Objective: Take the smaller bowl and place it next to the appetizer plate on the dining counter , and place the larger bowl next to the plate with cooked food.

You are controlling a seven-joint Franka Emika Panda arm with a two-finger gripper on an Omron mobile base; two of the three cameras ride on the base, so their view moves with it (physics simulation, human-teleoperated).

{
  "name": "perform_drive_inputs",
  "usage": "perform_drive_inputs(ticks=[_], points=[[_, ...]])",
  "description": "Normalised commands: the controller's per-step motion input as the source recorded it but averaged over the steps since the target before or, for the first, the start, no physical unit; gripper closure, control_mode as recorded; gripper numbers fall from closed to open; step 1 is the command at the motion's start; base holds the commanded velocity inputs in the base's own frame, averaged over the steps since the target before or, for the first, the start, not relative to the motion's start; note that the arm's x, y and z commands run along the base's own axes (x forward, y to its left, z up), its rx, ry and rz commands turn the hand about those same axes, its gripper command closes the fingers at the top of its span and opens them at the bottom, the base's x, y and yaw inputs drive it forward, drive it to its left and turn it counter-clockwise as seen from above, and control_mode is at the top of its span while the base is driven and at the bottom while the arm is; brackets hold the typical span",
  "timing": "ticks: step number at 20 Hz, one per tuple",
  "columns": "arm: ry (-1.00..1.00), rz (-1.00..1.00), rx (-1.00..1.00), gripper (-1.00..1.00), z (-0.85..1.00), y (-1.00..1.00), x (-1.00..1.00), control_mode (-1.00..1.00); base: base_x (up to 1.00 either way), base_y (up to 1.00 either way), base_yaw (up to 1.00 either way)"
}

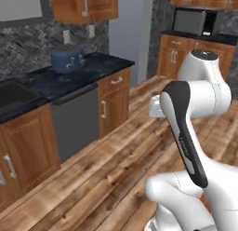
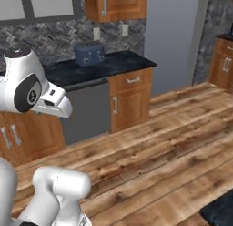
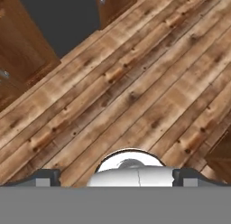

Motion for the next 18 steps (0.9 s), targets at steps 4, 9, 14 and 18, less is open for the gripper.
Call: perform_drive_inputs(ticks=[4, 9, 14, 18], points=[[0.0, 0.0, 0.0, -1.0, 0.0, 0.0, 0.0, 1.0, -0.05, -0.36, 0.69], [0.0, 0.0, 0.0, -1.0, 0.0, 0.0, 0.0, 1.0, 0.18, -0.14, 0.44], [0.0, 0.0, 0.0, -1.0, 0.0, 0.0, 0.0, 1.0, 0.41, 0.0, 0.42], [0.0, 0.0, 0.0, -1.0, 0.0, 0.0, 0.0, 1.0, 0.85, 0.0, 0.56]])
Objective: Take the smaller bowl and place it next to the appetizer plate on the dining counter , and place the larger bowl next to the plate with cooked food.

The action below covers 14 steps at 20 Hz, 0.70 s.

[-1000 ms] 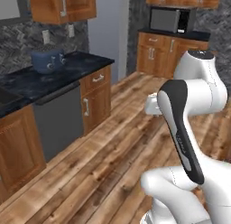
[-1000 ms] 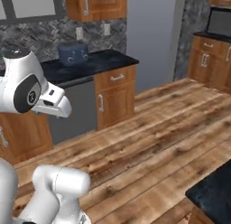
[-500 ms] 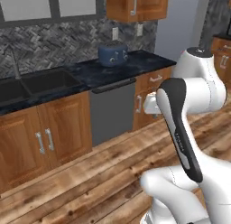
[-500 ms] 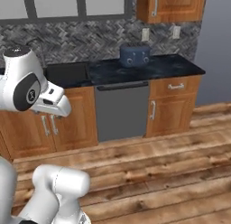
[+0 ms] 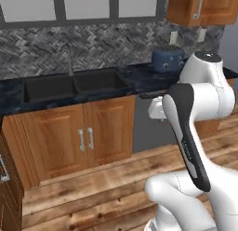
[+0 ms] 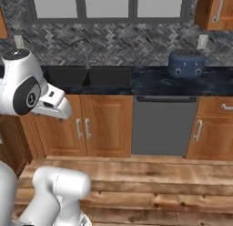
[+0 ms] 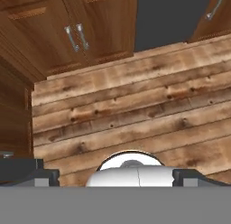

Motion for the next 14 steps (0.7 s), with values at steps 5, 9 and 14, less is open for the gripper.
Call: perform_drive_inputs(ticks=[5, 9, 14], points=[[0.0, 0.0, 0.0, -1.0, 0.0, 0.0, 0.0, 1.0, 0.98, -0.12, 0.77], [0.0, 0.0, 0.0, -1.0, 0.0, 0.0, 0.0, 1.0, 0.99, -0.27, 0.8], [0.0, 0.0, 0.0, -1.0, 0.0, 0.0, 0.0, 1.0, 0.87, -0.26, 0.81]])
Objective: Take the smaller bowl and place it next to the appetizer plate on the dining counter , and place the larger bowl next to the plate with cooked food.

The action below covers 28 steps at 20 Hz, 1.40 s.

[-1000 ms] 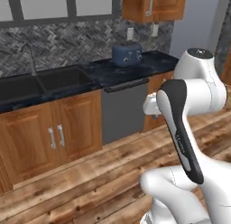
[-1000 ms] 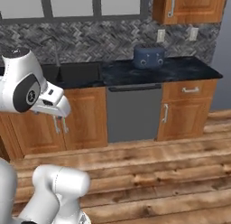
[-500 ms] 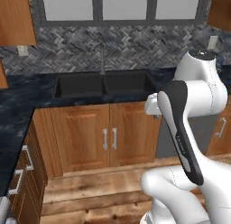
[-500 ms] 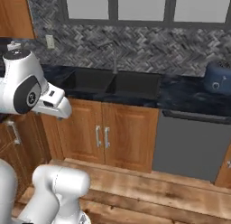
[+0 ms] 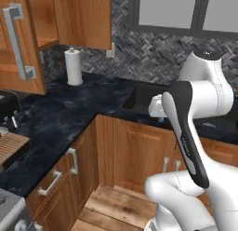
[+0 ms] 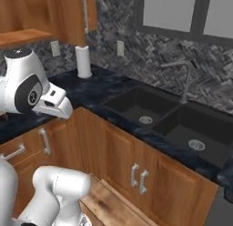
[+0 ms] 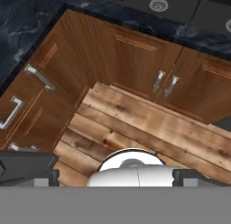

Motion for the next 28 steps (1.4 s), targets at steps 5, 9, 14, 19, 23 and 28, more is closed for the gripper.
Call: perform_drive_inputs(ticks=[5, 9, 14, 19, 23, 28], points=[[0.0, 0.0, 0.0, -1.0, 0.0, 0.0, 0.0, 1.0, 0.22, -0.59, 0.83], [0.0, 0.0, 0.0, -1.0, 0.0, 0.0, 0.0, 1.0, 0.32, -0.48, 0.77], [0.0, 0.0, 0.0, -1.0, 0.0, 0.0, 0.0, 1.0, 0.94, -0.4, 0.61], [0.0, 0.0, 0.0, -1.0, 0.0, 0.0, 0.0, 1.0, 0.97, -0.51, 0.53], [0.0, 0.0, 0.0, -1.0, 0.0, 0.0, 0.0, 1.0, 0.96, -0.04, 0.32], [0.0, 0.0, 0.0, -1.0, 0.0, 0.0, 0.0, 1.0, 0.76, 0.0, 0.31]])
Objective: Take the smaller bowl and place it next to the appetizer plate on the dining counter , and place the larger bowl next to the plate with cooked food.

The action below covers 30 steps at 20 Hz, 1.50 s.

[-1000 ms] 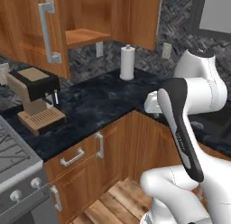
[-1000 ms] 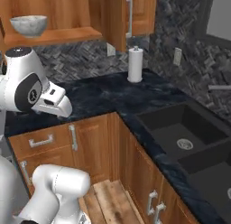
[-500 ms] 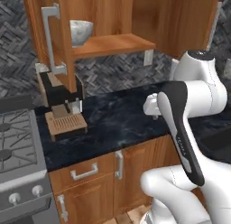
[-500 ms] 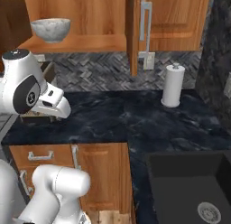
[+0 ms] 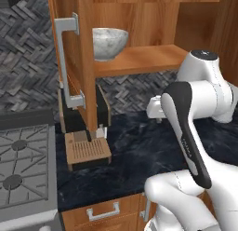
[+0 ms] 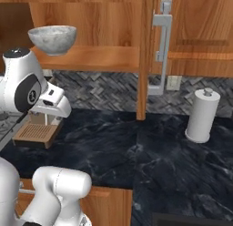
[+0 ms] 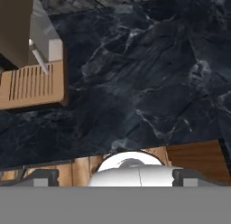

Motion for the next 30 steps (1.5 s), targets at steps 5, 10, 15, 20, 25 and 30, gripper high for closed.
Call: perform_drive_inputs(ticks=[5, 10, 15, 20, 25, 30], points=[[0.0, 0.0, 0.0, -1.0, 0.0, 0.0, 0.0, 1.0, 0.47, 0.0, 0.16], [0.0, 0.0, 0.0, -1.0, 0.0, 0.0, 0.0, 1.0, 0.0, 0.0, 0.0], [-0.1, 0.0, 0.02, -1.0, 0.04, 0.0, -0.06, -1.0, 0.0, 0.0, 0.0], [-0.48, 0.05, 0.06, -1.0, 0.53, 0.2, 0.04, -1.0, 0.0, 0.0, 0.0], [-0.55, 0.01, 0.07, -1.0, 0.92, 0.14, 0.25, -1.0, 0.0, 0.0, 0.0], [-0.33, -0.05, 0.28, -1.0, 0.93, 0.01, 0.61, -1.0, 0.0, 0.0, 0.0]])
